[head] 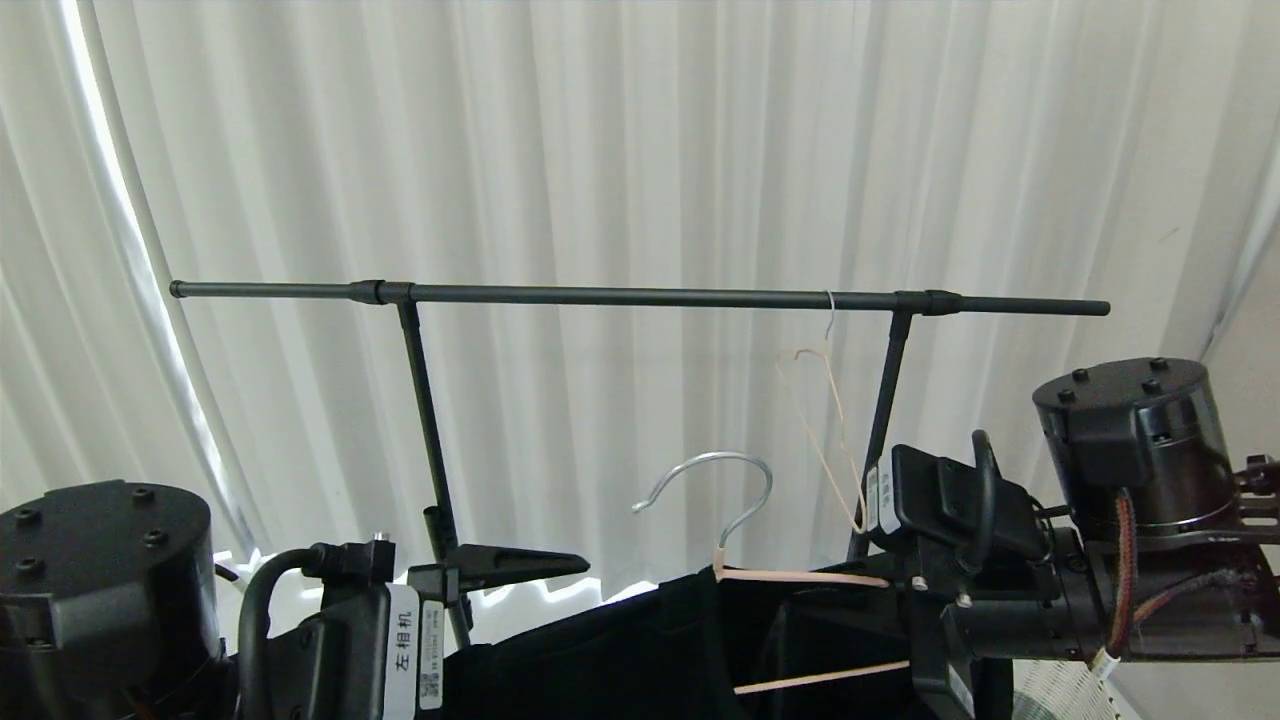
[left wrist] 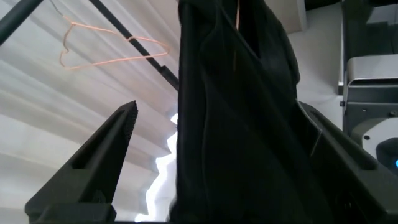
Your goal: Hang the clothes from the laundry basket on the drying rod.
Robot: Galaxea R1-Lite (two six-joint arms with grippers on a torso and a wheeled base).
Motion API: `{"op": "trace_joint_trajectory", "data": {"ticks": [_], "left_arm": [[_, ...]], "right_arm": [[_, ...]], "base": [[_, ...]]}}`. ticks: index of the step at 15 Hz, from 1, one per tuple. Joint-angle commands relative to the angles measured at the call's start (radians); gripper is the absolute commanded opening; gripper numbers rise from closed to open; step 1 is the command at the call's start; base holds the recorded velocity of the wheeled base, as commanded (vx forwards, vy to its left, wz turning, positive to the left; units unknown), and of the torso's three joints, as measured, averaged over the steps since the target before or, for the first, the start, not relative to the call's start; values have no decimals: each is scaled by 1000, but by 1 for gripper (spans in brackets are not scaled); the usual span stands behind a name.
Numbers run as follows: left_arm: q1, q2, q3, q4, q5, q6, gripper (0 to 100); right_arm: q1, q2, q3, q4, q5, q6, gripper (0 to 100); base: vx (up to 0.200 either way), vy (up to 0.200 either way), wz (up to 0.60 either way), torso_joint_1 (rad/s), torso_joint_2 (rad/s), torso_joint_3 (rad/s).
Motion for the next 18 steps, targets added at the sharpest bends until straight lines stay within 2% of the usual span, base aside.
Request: {"op": "trace_joint_trajectory", "data": {"ticks": [1, 6, 9, 13, 18], "left_arm": [[43, -5, -1, 0, 0, 0, 100], [240, -81, 92, 0, 0, -3, 100], [336, -78, 169, 0, 0, 0, 100], [382, 18, 178, 0, 4, 0, 100], [384, 113, 120, 0, 4, -2, 100]], "right_arm": [[-42, -13, 5, 1, 1, -10, 0], [-174, -70, 73, 0, 4, -28, 0], [-232, -96, 74, 1, 9, -25, 0], [-226, -126, 73, 1, 12, -28, 0], [-202, -155, 71, 3, 12, -28, 0]], "base": [[0, 0, 0, 0, 0, 0], [0, 0, 0, 0, 0, 0], [0, 0, 0, 0, 0, 0], [0, 0, 0, 0, 0, 0], [0, 0, 0, 0, 0, 0]]}}
